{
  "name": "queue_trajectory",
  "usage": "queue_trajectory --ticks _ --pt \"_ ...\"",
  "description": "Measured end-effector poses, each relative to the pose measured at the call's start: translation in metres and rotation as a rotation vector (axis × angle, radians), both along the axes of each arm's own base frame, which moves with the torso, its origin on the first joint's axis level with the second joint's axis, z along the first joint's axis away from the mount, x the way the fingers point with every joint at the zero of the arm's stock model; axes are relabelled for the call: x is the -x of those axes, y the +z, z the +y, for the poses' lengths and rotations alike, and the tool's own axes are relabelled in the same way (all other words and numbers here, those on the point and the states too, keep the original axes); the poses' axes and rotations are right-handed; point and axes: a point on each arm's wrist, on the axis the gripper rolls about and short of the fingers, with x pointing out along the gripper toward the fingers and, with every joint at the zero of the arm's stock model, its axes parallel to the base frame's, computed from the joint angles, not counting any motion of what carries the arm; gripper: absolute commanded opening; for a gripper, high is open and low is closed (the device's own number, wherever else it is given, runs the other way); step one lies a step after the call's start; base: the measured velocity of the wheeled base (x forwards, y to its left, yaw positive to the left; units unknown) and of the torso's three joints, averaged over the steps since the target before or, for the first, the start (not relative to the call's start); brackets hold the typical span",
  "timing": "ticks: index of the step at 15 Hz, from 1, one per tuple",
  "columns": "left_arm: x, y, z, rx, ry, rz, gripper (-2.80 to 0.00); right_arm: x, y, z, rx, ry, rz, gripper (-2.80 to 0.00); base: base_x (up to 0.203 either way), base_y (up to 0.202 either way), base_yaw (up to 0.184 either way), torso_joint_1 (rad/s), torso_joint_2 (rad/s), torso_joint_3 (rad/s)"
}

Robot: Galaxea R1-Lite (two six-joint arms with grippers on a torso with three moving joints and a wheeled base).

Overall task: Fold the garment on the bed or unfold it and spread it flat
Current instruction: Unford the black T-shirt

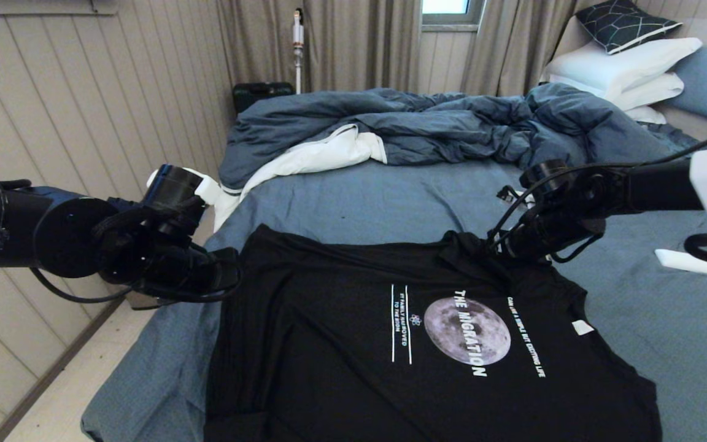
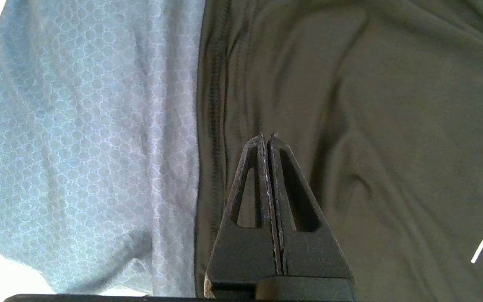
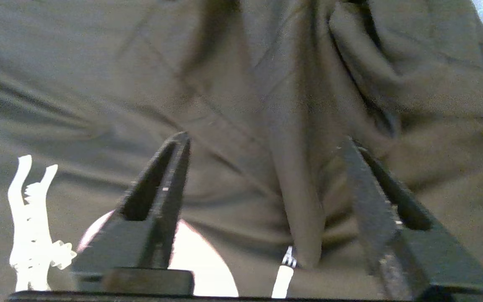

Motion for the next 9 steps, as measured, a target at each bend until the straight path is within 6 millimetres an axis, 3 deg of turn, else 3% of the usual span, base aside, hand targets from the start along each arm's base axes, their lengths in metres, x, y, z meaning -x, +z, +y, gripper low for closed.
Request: queue_trajectory --ticks 2,9 --pt "0.000 -0.002 0.000 0.000 0.000 0.000 -2.80 -0.003 -0.005 0.002 0.009 -0.001 0.011 -2.80 0.000 0.000 0.000 0.000 0.00 0.000" --pt "0.000 -0.003 0.000 -0.001 0.000 0.003 -2.80 -0.008 0.000 0.011 0.011 0.014 -0.019 -2.80 0.000 0.000 0.000 0.000 0.00 0.000"
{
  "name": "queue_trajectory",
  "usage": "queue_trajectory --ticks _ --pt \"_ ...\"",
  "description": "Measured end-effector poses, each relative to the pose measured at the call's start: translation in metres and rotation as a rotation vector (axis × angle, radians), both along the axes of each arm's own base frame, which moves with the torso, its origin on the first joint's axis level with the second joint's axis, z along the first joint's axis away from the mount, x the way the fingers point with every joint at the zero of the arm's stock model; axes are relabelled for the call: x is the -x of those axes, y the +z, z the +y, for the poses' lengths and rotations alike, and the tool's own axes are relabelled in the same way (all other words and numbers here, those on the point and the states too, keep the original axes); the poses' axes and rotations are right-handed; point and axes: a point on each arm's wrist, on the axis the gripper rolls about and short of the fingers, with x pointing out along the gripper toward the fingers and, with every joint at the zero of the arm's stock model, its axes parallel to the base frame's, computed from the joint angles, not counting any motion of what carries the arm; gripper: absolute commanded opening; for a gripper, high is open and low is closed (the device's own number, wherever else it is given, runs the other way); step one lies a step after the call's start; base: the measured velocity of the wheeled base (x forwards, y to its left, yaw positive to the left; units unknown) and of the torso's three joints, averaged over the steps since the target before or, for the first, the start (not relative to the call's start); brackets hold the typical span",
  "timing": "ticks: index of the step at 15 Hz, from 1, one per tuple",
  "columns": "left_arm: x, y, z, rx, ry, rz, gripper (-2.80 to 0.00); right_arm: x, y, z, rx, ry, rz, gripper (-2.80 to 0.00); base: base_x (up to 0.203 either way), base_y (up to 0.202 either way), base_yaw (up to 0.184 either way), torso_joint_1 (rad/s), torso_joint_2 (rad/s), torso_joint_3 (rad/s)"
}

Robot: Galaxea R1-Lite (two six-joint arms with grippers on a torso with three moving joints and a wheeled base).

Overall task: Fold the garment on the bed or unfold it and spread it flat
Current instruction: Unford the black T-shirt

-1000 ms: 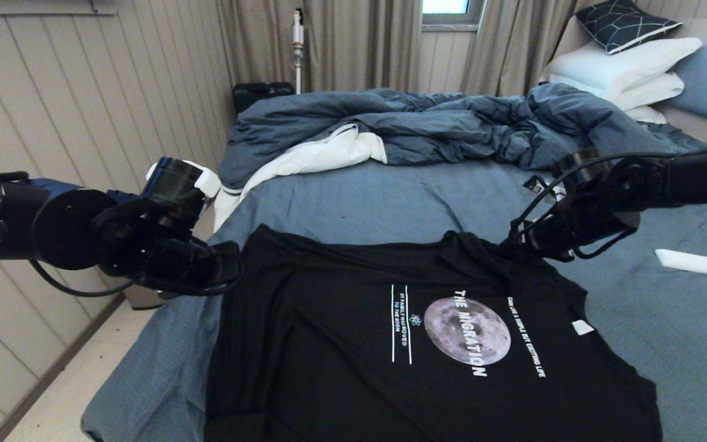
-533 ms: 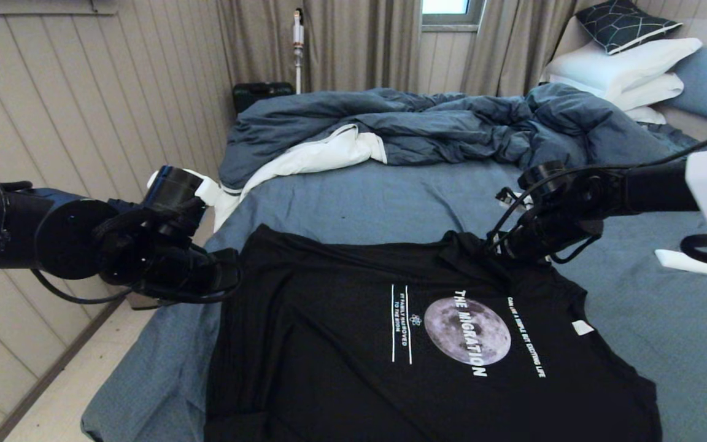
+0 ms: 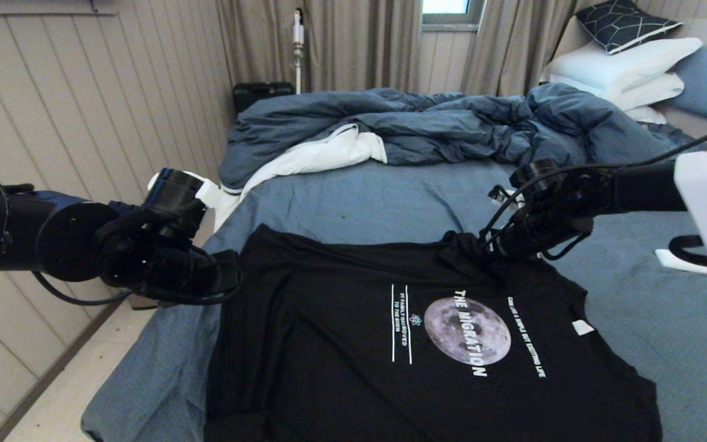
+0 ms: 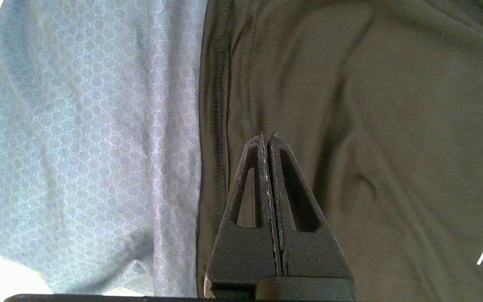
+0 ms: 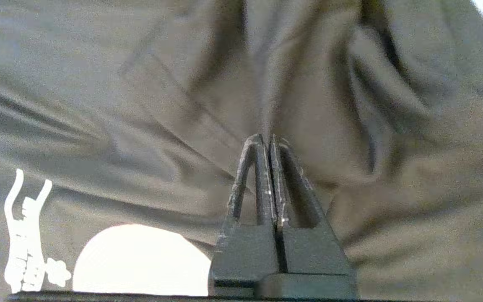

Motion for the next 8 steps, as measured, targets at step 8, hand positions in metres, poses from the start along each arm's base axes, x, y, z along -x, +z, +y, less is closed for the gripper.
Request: queue_trajectory --ticks 8 --pt "-0.002 0.000 0.000 0.044 -0.022 0.003 -2.80 -0.017 0.026 -0.004 0.034 -0.062 -0.147 -2.80 0.000 0.000 0.000 0.000 0.00 0.000"
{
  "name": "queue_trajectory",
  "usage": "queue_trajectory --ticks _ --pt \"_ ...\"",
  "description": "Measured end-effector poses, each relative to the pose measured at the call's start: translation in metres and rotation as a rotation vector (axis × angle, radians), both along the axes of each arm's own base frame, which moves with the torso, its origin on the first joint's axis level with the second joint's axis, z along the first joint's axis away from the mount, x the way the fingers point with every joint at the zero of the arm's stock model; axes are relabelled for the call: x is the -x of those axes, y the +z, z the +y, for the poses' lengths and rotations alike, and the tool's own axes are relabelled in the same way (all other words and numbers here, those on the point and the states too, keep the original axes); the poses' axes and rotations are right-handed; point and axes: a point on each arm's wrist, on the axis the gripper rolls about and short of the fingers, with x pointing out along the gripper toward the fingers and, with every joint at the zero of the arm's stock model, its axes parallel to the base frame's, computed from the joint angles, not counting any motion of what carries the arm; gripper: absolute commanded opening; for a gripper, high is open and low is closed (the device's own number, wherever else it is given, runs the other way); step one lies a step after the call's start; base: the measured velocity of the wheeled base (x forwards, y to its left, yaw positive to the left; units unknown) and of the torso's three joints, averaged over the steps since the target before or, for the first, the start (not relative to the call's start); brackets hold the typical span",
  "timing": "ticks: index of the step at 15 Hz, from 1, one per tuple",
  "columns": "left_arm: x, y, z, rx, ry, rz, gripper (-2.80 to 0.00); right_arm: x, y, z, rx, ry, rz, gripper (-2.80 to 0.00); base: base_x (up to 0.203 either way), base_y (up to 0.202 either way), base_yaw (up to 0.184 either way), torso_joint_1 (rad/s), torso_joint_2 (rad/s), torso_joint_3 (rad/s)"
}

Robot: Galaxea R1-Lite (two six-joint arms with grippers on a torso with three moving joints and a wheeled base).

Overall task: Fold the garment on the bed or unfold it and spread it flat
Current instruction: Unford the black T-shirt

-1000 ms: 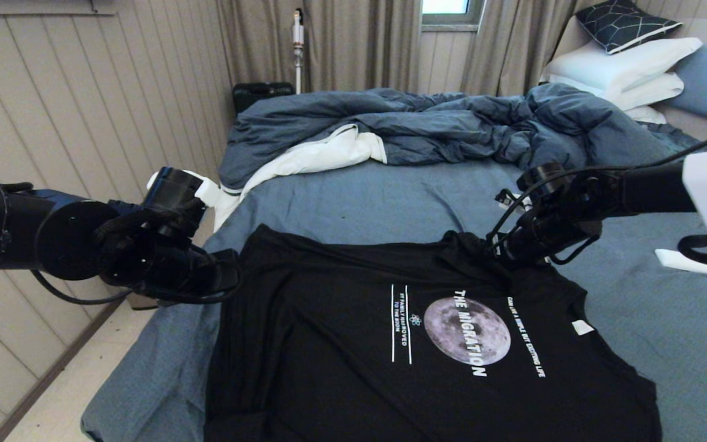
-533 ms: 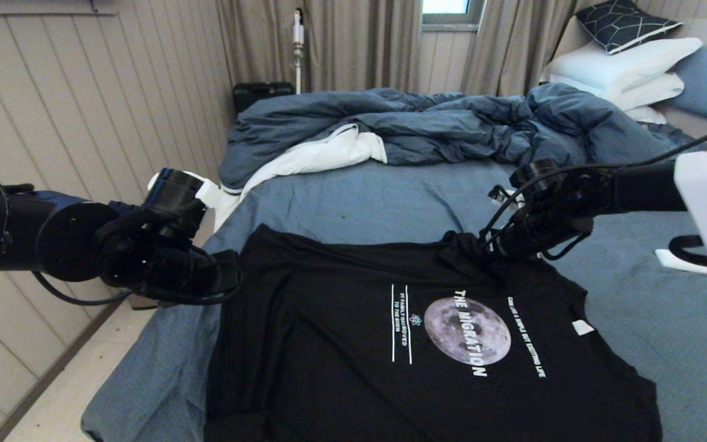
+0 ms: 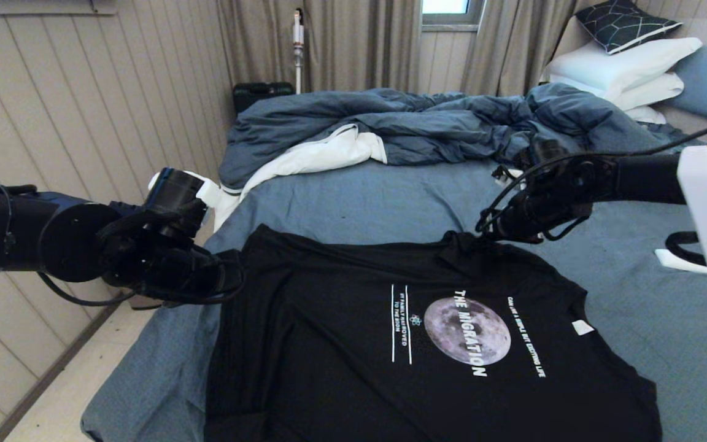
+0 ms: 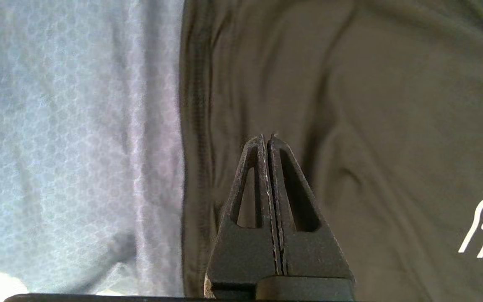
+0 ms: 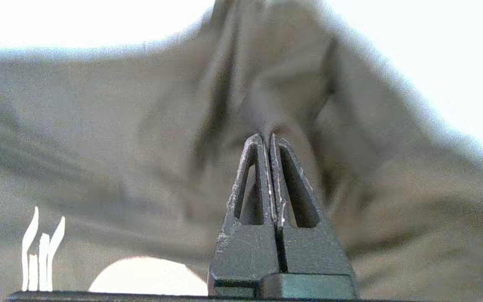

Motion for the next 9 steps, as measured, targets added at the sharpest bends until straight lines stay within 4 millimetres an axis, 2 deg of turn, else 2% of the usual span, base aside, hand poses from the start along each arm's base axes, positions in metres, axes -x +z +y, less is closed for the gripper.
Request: queue_trajectory --ticks 3,9 --pt "-0.005 0.004 0.006 0.021 0.022 -0.036 -2.80 -0.023 0.004 -0.003 0.063 -0.092 -0.200 -2.80 0.000 0.000 0.000 0.000 0.00 0.000" --pt "-0.006 0.005 0.011 0.033 0.044 -0.058 -2.80 -0.061 -0.020 -0.013 0.198 -0.311 -0.458 -2.80 0.000 0.000 0.000 0.000 0.00 0.000"
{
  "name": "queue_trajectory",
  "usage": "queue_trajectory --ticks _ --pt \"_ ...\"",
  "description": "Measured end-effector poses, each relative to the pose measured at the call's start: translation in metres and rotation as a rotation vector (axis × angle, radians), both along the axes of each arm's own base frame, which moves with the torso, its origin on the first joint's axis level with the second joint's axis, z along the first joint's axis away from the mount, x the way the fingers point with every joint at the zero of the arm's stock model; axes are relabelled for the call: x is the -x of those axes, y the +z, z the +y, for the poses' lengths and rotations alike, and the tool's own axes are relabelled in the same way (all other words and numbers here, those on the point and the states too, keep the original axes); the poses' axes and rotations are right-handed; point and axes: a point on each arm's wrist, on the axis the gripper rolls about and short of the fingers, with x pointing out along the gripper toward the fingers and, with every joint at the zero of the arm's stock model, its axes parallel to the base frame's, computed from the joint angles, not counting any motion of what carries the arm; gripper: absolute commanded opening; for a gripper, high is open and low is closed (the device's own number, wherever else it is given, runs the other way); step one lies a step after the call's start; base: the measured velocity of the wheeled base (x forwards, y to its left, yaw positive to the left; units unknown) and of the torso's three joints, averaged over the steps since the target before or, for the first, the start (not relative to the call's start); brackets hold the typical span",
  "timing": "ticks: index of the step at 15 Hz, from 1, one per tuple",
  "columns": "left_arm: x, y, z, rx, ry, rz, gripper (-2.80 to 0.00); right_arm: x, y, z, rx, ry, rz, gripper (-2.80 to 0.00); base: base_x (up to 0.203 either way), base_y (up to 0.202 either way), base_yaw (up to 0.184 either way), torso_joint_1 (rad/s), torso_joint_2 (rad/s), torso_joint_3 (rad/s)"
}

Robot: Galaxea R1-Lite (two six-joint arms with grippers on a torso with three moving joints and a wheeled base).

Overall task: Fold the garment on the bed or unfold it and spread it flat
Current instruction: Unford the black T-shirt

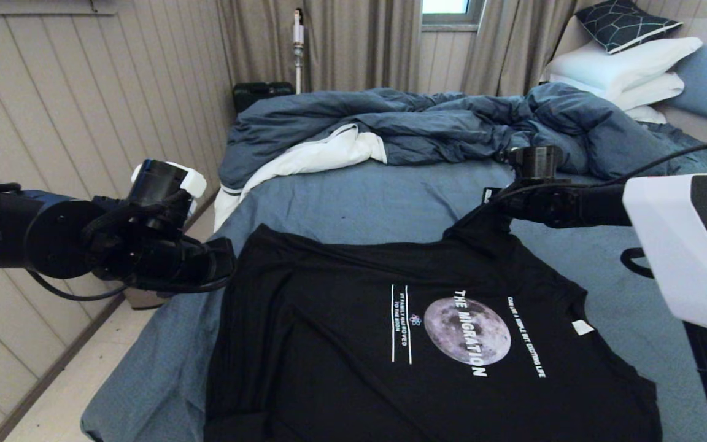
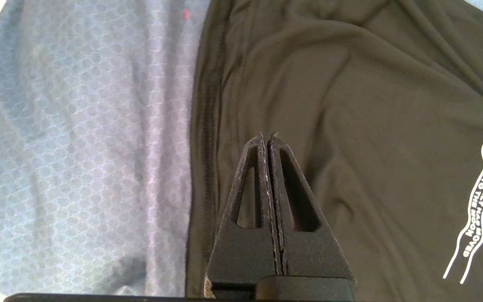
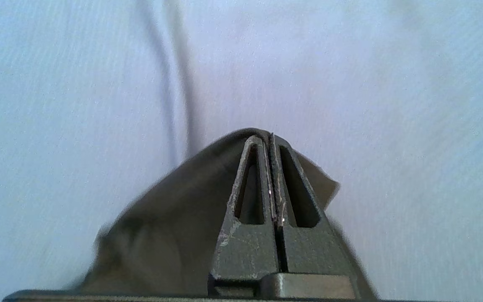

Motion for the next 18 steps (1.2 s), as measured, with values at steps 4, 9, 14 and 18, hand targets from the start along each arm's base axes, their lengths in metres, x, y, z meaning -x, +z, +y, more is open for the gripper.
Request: queue_trajectory --ticks 4,9,14,18 --pt "-0.001 -0.002 0.000 0.019 0.023 -0.037 -2.80 -0.014 -0.027 -0.013 0.072 -0.087 -0.027 -2.80 0.000 0.000 0.000 0.000 0.00 0.000" --pt "0.000 -0.004 0.000 0.019 0.022 -0.031 -2.80 -0.020 -0.046 -0.017 0.076 -0.105 -0.001 -2.80 0.000 0.000 0.000 0.000 0.00 0.000" --pt "0.000 -0.004 0.000 0.020 0.023 -0.031 -2.80 -0.017 -0.034 -0.013 0.081 -0.103 -0.023 -2.80 0.000 0.000 0.000 0.000 0.00 0.000" --pt "0.002 -0.002 0.001 0.023 0.021 -0.035 -2.80 -0.013 -0.024 -0.013 0.082 -0.101 -0.026 0.00 0.000 0.000 0.000 0.000 0.00 0.000"
